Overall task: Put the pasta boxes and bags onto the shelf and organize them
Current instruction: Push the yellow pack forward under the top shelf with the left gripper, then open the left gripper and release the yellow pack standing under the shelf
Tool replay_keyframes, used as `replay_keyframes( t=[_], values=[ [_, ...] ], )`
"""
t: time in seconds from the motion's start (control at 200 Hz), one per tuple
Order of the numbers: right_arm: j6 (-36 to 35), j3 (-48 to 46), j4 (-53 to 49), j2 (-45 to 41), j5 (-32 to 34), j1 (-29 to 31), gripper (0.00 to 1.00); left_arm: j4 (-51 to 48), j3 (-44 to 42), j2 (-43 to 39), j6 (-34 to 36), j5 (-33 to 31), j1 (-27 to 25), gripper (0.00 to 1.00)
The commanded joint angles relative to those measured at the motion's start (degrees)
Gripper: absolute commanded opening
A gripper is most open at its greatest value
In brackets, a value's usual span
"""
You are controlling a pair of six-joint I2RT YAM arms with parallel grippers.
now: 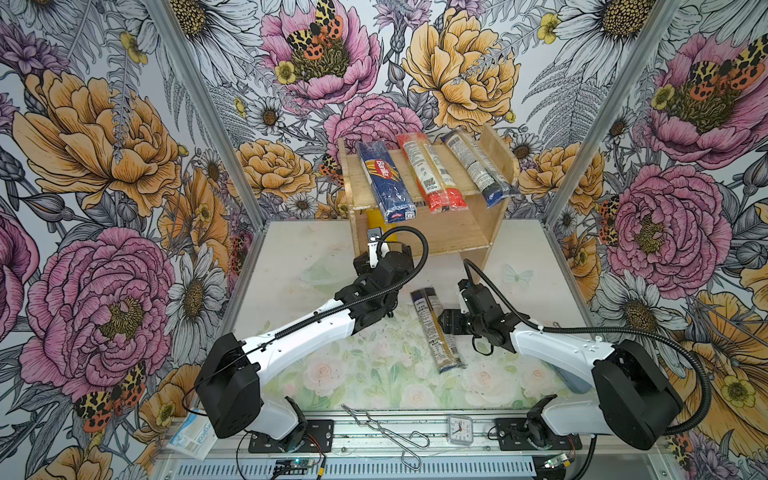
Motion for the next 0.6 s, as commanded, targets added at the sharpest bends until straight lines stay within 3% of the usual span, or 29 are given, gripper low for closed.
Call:
replay_keyframes(
  t=[0.0, 0.596],
  values=[
    [-1.31, 1.88, 0.98, -1.22, -2.31, -0.18, 0.77, 0.84, -1.33, -1.96, 2.02, -0.31, -0.51, 0.99],
    [-2.87, 0.85, 0.9, -1.93, -5.89, 1.13, 0.82, 3.27, -10.31, -10.97, 4.82, -0.42, -2.81, 0.99]
  ],
)
